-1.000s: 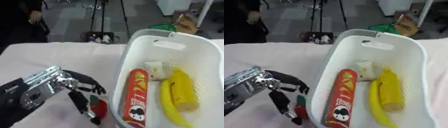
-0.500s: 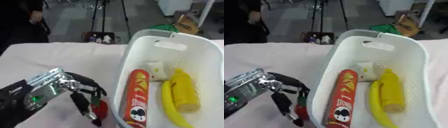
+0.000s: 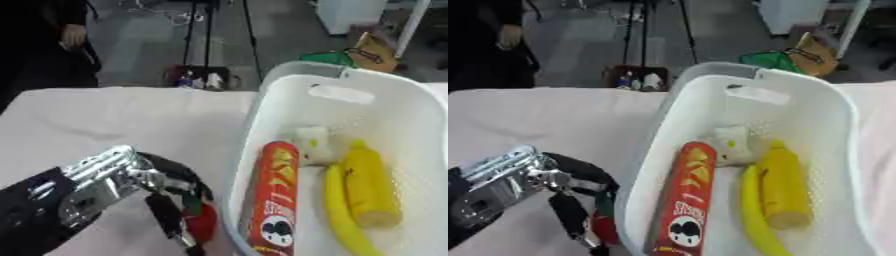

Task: Pick up objects on the table and place them in the box.

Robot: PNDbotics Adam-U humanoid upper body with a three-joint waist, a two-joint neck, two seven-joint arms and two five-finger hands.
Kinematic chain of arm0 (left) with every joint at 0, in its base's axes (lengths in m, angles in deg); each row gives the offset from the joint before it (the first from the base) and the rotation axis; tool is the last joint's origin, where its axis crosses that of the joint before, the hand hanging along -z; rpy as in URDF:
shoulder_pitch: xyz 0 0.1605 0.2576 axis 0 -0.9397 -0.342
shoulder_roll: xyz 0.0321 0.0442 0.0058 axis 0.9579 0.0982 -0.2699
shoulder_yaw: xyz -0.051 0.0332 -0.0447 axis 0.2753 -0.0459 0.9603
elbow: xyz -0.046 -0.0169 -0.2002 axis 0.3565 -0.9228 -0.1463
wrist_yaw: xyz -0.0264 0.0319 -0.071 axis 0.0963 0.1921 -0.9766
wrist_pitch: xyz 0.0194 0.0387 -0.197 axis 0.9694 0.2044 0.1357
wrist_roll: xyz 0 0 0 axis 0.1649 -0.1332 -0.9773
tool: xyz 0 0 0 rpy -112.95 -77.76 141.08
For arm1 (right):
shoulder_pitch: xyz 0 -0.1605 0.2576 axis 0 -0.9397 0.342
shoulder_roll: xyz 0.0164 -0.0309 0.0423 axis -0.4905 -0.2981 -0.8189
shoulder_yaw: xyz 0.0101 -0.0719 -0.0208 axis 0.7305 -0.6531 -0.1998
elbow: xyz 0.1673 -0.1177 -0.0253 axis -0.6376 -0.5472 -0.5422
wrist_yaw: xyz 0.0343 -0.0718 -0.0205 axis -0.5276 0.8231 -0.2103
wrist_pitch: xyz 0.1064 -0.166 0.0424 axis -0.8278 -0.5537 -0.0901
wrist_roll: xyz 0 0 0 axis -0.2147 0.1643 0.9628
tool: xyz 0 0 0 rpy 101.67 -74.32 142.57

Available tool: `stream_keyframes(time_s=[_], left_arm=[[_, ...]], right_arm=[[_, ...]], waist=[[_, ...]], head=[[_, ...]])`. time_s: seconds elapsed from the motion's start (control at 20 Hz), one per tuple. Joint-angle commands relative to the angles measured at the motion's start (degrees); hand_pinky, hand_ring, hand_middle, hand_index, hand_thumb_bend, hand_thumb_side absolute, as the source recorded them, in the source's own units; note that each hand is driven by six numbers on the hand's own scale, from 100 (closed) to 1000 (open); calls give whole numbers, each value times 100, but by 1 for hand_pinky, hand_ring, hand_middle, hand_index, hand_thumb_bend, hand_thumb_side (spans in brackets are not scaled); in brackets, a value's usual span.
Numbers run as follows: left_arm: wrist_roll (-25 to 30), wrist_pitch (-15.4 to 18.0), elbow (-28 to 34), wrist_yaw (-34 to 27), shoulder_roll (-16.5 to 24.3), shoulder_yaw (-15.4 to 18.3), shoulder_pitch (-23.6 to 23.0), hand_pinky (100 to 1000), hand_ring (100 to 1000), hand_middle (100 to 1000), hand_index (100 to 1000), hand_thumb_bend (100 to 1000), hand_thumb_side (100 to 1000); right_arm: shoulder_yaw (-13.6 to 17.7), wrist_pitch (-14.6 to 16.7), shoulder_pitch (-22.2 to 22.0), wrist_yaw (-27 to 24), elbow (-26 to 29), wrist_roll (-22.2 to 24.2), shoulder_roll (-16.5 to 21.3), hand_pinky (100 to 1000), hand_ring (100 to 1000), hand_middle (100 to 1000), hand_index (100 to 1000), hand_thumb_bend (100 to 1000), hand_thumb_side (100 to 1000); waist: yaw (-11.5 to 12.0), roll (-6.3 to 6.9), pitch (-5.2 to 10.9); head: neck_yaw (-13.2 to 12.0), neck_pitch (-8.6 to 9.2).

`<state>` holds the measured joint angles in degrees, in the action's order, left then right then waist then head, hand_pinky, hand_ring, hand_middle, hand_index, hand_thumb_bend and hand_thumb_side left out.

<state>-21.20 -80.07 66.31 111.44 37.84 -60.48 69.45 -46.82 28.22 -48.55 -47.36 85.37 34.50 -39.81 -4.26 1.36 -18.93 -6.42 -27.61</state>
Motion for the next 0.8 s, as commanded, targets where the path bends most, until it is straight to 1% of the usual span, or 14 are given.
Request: stream_keyframes(time_s=[0.05,0.1,0.15,0.2,0.3,0.45,0.5,0.55,0.6,0.75,0.8], left_arm=[[4,112,-4,192,28,35,62,765,818,819,957,747,697],[4,130,-14,219,22,40,61,746,814,825,944,740,703],[4,141,-23,238,17,45,60,746,814,825,944,740,703],[4,143,-33,247,11,53,57,719,801,818,931,729,712],[4,133,-45,249,-1,66,54,699,789,808,913,727,712],[4,120,-48,245,-9,70,56,693,785,802,907,724,713],[4,103,-33,265,-19,94,70,633,739,761,885,651,738],[4,79,-8,289,-28,114,80,630,737,759,884,647,739],[3,53,18,323,-31,131,92,594,701,725,863,608,744],[4,-12,84,438,-42,158,104,589,695,718,861,606,745],[-8,-39,93,449,-47,167,104,568,667,681,837,578,750]], right_arm=[[-2,4,33,-41,97,30,60,338,393,401,520,100,798],[-2,4,33,-42,97,33,60,338,393,401,520,100,799],[-2,3,33,-44,97,34,60,338,393,401,520,100,799],[-1,3,33,-45,97,35,59,338,393,401,520,100,799],[1,3,32,-47,97,34,56,338,393,401,520,100,799],[1,4,30,-48,97,35,56,339,393,401,520,100,799],[1,3,27,-49,97,36,53,339,393,401,520,100,799],[2,2,25,-49,97,37,50,339,393,401,520,100,799],[2,2,24,-48,97,39,50,339,393,401,520,100,799],[2,5,22,-46,97,44,47,339,393,401,520,100,799],[3,5,20,-45,97,44,46,340,394,401,521,100,799]], waist=[[-2,-10,90],[-1,-9,90],[0,-8,90],[-1,-7,90],[-6,-6,91],[-11,-5,91],[-13,-6,91],[-13,-6,90],[-13,-5,90],[-13,-5,89],[-15,-5,88]], head=[[-7,67],[-6,75],[-6,80],[-7,88],[-8,97],[-8,101],[-9,107],[-9,112],[-10,113],[-12,115],[-12,119]])
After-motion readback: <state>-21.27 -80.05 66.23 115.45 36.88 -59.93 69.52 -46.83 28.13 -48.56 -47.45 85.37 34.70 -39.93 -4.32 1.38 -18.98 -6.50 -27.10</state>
